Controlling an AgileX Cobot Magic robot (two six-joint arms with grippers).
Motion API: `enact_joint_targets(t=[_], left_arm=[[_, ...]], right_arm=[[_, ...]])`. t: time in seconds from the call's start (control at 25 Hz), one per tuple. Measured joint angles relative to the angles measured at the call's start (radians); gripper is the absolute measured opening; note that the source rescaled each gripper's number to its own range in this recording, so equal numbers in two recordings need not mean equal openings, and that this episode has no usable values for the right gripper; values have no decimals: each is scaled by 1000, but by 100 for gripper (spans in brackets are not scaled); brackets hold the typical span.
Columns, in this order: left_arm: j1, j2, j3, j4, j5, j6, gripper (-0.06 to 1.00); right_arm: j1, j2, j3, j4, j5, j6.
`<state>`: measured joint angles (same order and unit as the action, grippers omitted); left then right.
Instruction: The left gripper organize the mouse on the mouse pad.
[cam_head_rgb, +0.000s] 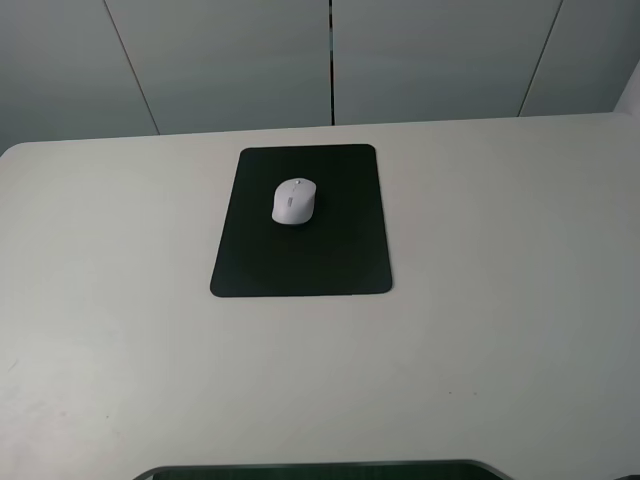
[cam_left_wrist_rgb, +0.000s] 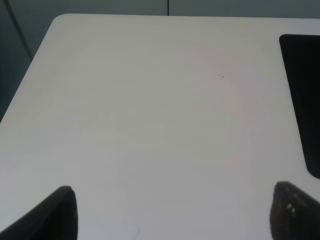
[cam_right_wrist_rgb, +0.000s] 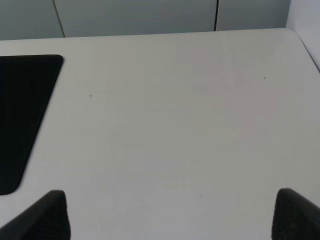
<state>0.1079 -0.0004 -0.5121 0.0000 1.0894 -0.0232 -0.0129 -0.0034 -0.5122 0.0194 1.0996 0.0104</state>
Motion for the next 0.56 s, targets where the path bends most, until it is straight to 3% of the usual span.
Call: enact_joint_targets(t=[0.56], left_arm=[[0,0,0,0,0,0,100]], right_arm=[[0,0,0,0,0,0]])
